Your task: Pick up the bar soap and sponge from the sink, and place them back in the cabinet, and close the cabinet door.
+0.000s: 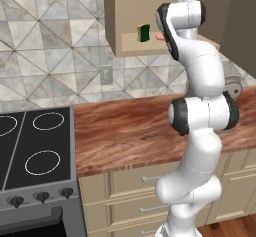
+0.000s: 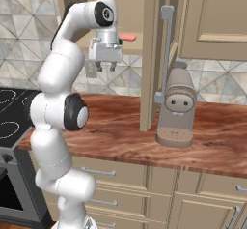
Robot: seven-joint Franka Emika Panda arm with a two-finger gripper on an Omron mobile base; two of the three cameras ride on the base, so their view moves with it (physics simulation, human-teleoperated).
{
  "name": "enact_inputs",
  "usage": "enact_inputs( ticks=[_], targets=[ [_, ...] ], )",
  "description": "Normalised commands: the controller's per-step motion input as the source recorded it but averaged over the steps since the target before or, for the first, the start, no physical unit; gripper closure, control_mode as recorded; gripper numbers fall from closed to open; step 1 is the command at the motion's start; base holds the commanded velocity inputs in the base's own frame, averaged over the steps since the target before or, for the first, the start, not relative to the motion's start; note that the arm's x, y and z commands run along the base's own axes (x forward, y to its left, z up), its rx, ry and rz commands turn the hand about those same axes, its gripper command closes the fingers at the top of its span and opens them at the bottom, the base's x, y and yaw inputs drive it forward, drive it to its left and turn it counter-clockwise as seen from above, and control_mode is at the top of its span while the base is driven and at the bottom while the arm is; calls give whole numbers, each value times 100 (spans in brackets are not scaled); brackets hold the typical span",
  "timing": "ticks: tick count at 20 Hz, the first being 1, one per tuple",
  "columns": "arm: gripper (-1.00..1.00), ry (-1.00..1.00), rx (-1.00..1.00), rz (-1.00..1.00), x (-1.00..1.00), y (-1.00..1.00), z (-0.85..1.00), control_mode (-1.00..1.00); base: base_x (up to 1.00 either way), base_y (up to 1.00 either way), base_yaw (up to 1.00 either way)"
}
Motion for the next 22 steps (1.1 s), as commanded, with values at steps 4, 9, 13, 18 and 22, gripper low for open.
enact_inputs(
  ticks=[4,9,13,18,22],
  targets=[
    [-100,-3,0,0,-100,0,-39,-100,0,0,0],
    [-100,-38,0,0,-100,0,-29,-100,0,0,0],
    [-100,-64,0,1,-100,-4,-5,-100,0,0,0],
    [-100,-66,-3,6,-100,-18,3,-100,0,0,0],
    [-100,-52,-3,10,-84,-57,47,-100,0,0,0]
  ],
)
